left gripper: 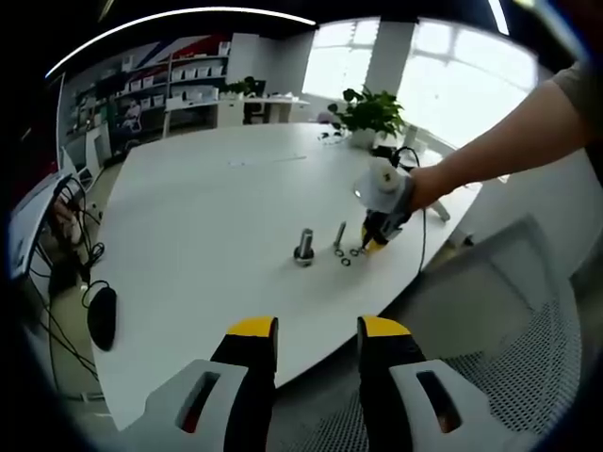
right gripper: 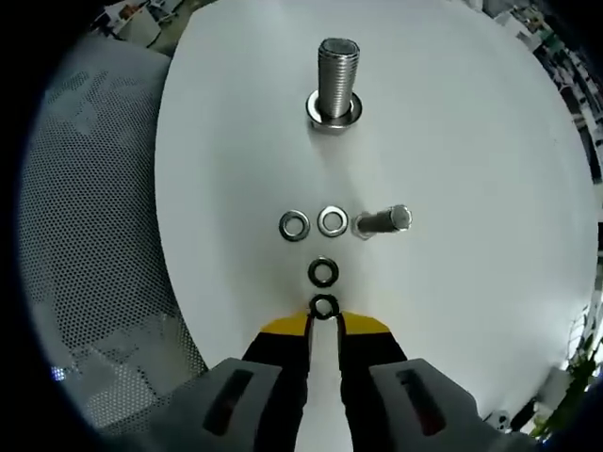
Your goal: Place the washer onto the threaded stud by aligning its center hole with the stud, sliding it down to the base, and recovering from edge contact or off-axis alignment until the washer reaches the visible bottom stop.
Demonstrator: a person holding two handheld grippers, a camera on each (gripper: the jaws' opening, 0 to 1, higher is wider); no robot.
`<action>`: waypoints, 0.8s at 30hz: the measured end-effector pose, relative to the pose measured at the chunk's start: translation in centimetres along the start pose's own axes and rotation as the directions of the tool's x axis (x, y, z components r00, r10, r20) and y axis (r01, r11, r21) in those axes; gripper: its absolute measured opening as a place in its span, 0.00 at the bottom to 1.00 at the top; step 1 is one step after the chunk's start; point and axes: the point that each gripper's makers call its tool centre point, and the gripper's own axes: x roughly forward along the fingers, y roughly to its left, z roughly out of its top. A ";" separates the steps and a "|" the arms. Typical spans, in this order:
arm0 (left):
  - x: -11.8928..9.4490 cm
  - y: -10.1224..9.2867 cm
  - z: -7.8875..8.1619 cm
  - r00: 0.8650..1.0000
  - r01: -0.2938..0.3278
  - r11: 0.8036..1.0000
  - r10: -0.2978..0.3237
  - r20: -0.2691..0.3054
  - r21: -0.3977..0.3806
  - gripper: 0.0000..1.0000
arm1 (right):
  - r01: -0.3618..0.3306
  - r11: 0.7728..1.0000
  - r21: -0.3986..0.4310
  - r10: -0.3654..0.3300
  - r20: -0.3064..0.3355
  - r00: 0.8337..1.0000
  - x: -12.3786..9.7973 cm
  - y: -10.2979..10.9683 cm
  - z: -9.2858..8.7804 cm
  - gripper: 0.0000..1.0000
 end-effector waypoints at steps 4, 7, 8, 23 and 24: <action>0.0 0.0 -0.1 1.000 0.000 1.000 0.000 -0.007 0.001 0.32 | -0.004 0.999 0.045 0.004 -0.011 1.000 0.0 -0.2 -0.1 0.09; 0.0 0.1 0.0 1.000 -0.003 1.000 0.003 -0.001 -0.008 0.31 | -0.020 0.996 0.090 0.018 0.030 0.999 -0.1 -0.1 -0.1 0.10; 0.0 0.1 0.0 1.000 -0.003 1.000 0.003 -0.003 -0.008 0.31 | -0.031 0.993 0.116 0.025 0.051 0.998 -0.2 0.0 0.0 0.11; 0.0 0.1 0.0 1.000 -0.003 1.000 0.003 0.000 -0.003 0.31 | -0.024 0.990 0.140 0.007 0.124 0.992 -0.2 0.1 1.0 0.20; 0.0 0.1 0.0 1.000 -0.001 1.000 0.001 0.001 -0.005 0.31 | -0.024 0.989 0.144 0.005 0.125 0.992 -0.2 0.1 1.1 0.20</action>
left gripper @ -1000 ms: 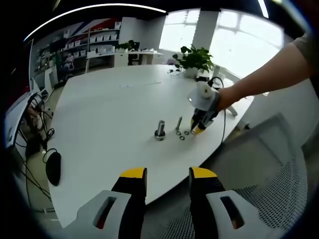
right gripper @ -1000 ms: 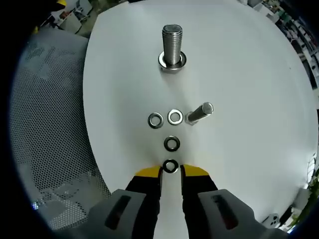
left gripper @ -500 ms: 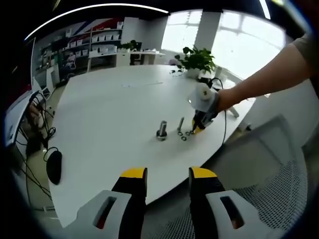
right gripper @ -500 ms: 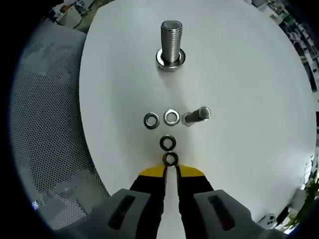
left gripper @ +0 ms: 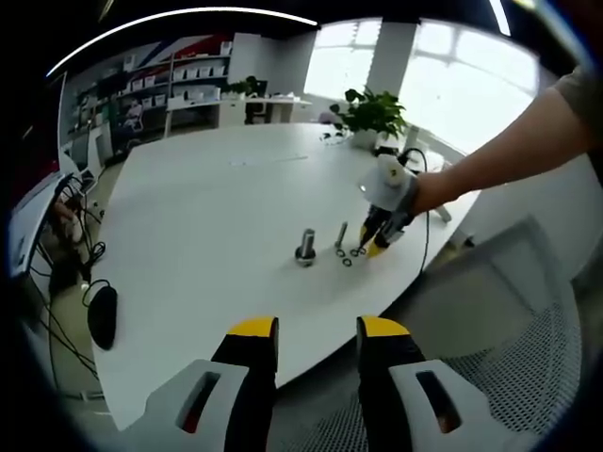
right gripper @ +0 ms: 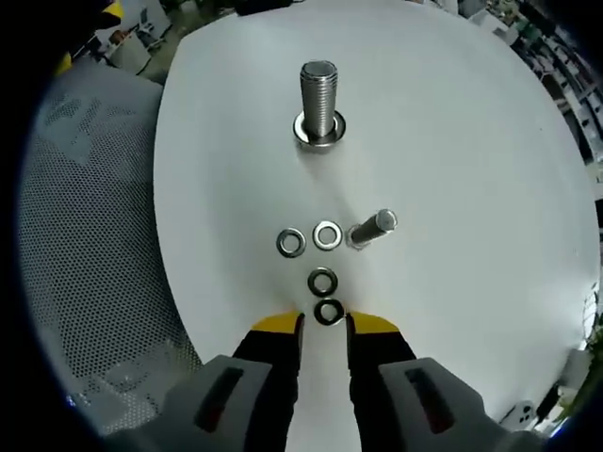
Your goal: Place the washer onto the threaded stud by aligning its center hole with the stud, sliding it down to the base, and recovering from edge contact or off-axis alignment until the washer reaches the visible bottom stop.
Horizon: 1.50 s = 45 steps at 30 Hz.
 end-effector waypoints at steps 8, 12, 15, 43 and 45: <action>0.1 -0.1 -0.2 1.000 0.006 1.000 -0.006 -0.011 0.009 0.31 | -0.002 1.000 -0.027 0.002 -0.015 1.000 0.1 0.0 0.1 0.18; 0.1 -0.1 -0.2 1.000 0.006 1.000 -0.006 -0.009 0.005 0.31 | -0.007 0.997 -0.077 0.004 -0.040 0.999 0.2 -0.2 0.0 0.15; 0.1 -0.1 -0.1 1.000 0.006 1.000 -0.006 -0.007 0.005 0.31 | -0.010 0.998 -0.070 0.006 -0.053 0.999 0.2 -0.2 0.1 0.14; -0.1 -0.3 0.2 1.000 0.022 1.000 -0.022 0.014 0.003 0.30 | 0.098 0.984 0.149 -0.093 -0.040 0.995 -0.2 0.3 -1.3 0.13; -0.1 -0.3 0.2 1.000 0.021 1.000 -0.021 0.012 0.004 0.30 | 0.101 0.982 0.161 -0.096 -0.036 0.995 -0.4 0.2 -1.6 0.13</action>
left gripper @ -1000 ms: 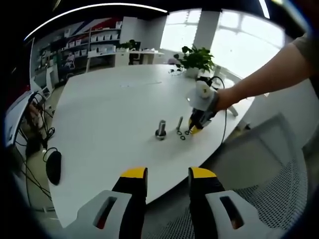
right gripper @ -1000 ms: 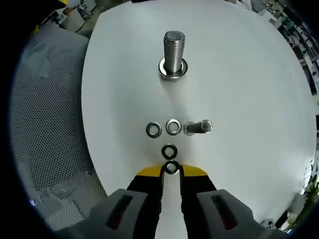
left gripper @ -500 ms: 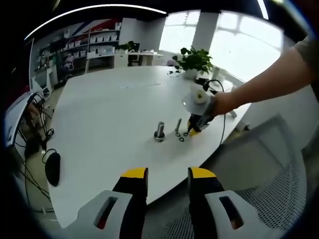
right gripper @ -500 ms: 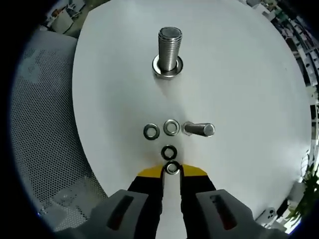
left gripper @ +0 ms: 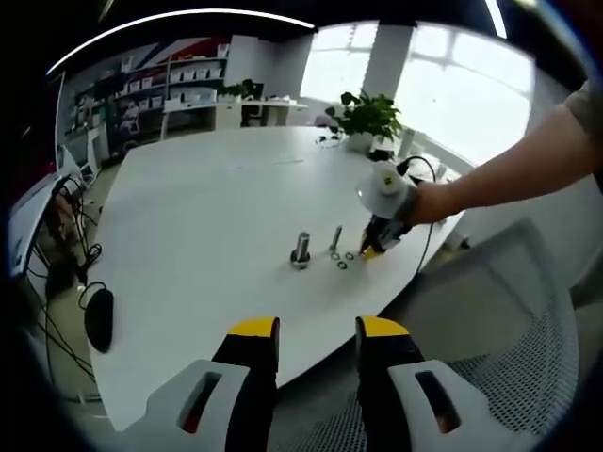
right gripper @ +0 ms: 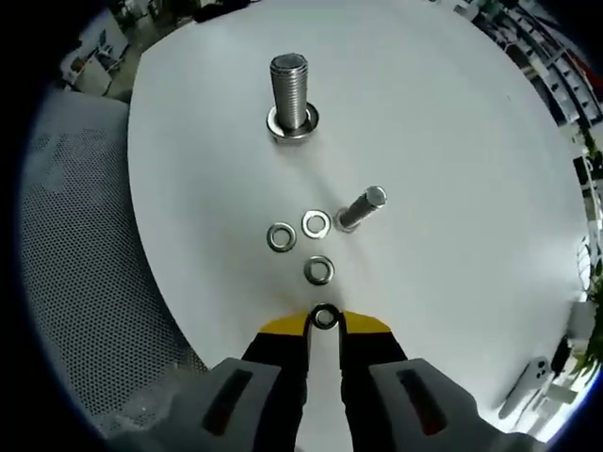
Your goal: Place the washer onto the threaded stud by aligning its center hole with the stud, sliding it down to the base, and recovering from edge contact or off-axis alignment until the washer reaches the visible bottom stop.
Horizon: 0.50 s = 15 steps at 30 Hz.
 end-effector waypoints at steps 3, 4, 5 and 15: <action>0.0 0.0 0.0 1.000 -0.001 1.000 0.001 0.002 0.000 0.30 | -0.003 1.000 0.029 0.002 0.021 1.000 -0.4 -0.2 0.1 0.13; 0.0 0.0 0.1 1.000 -0.001 1.000 0.001 0.002 0.000 0.30 | 0.001 1.000 0.028 -0.002 0.025 1.000 -0.5 -0.3 0.1 0.13; 0.0 0.0 0.1 1.000 0.000 1.000 0.000 0.002 -0.001 0.30 | 0.002 1.000 0.028 -0.002 0.025 1.000 -0.7 -0.3 0.1 0.13; 0.0 0.0 -0.1 1.000 -0.001 1.000 0.001 -0.004 0.005 0.30 | 0.011 0.998 0.065 -0.017 0.086 0.996 -2.3 -1.6 1.6 0.13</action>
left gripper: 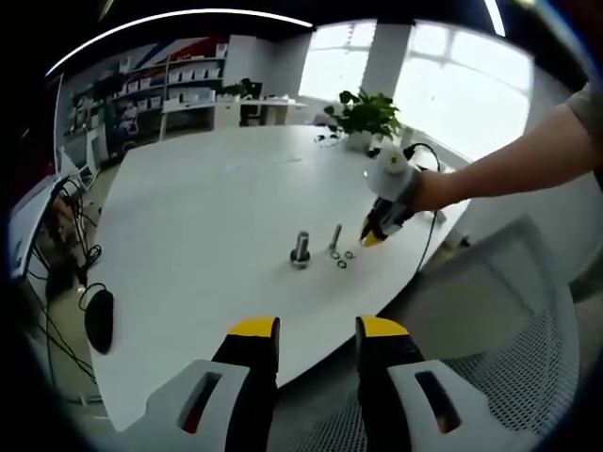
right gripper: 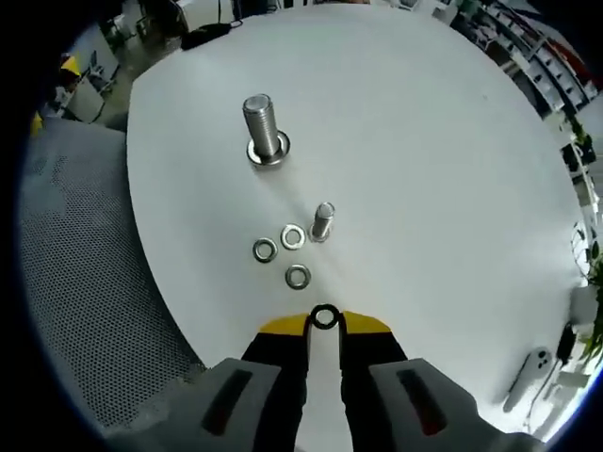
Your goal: Place the washer onto the threaded stud by aligning its center hole with the stud, sliding it down to the base, and recovering from edge contact or off-axis alignment until the washer reaches the visible bottom stop.
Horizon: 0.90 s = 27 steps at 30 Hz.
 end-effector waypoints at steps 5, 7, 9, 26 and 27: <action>0.0 -0.1 0.0 1.000 0.003 1.000 -0.003 -0.003 0.005 0.30 | 0.013 1.000 0.000 -0.013 0.030 0.999 -1.1 -0.5 1.2 0.13; 0.1 -0.1 0.0 1.000 0.004 1.000 -0.004 -0.002 0.009 0.30 | 0.017 1.000 0.004 -0.017 0.041 0.999 -1.2 -0.8 1.5 0.13; 0.0 -0.1 0.0 1.000 0.005 1.000 -0.005 -0.001 0.009 0.30 | 0.017 1.000 0.015 -0.018 0.057 0.998 -1.6 -0.8 2.0 0.13; 0.0 -0.1 0.2 1.000 0.006 1.000 -0.006 0.010 0.006 0.30 | -0.001 1.000 0.023 -0.002 0.143 0.990 -3.2 -1.1 6.1 0.13; 0.0 -0.1 0.1 1.000 0.007 1.000 -0.007 0.006 0.010 0.30 | -0.005 1.000 0.020 0.002 0.145 0.989 -3.2 -1.1 6.2 0.13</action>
